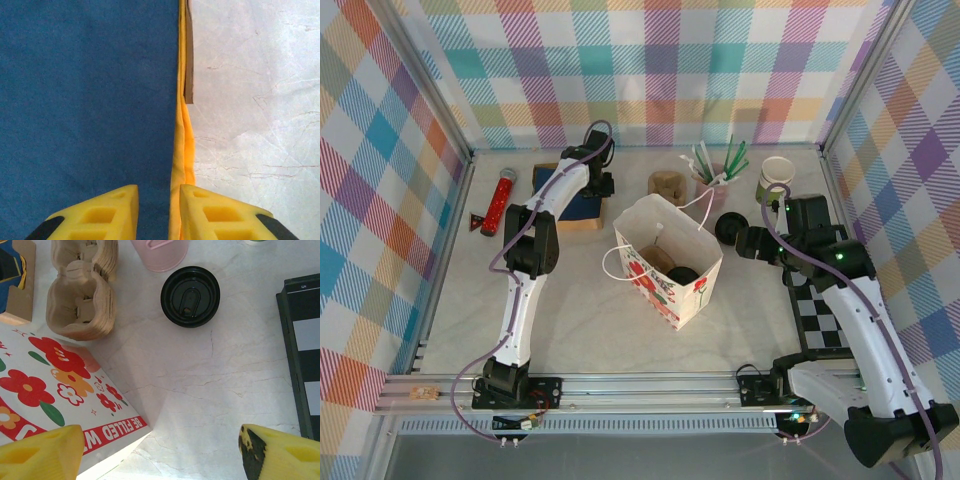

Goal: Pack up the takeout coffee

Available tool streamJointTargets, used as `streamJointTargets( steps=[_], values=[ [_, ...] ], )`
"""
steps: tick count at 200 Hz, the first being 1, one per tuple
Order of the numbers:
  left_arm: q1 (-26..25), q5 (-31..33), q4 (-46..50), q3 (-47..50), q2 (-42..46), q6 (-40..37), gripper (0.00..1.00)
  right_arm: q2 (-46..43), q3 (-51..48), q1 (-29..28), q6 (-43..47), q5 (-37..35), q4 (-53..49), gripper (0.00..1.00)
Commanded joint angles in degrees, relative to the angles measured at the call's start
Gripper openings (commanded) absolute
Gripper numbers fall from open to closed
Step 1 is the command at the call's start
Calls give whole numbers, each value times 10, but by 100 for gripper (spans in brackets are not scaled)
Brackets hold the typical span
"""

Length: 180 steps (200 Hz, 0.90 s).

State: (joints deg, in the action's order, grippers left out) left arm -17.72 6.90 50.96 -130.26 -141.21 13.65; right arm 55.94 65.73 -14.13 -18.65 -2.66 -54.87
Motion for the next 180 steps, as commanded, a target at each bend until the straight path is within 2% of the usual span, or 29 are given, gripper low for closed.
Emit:
streamJointTargets(
  steps=[1, 74, 180],
  values=[
    [6, 0, 14, -21, -6, -4, 29, 0, 4, 5, -1, 7, 15, 81],
    [6, 7, 16, -20, -20, -6, 27, -1, 4, 7, -1, 5, 14, 81],
    [7, 20, 13, -24, -7, -16, 18, 1, 3, 8, -3, 7, 18, 79]
  ],
)
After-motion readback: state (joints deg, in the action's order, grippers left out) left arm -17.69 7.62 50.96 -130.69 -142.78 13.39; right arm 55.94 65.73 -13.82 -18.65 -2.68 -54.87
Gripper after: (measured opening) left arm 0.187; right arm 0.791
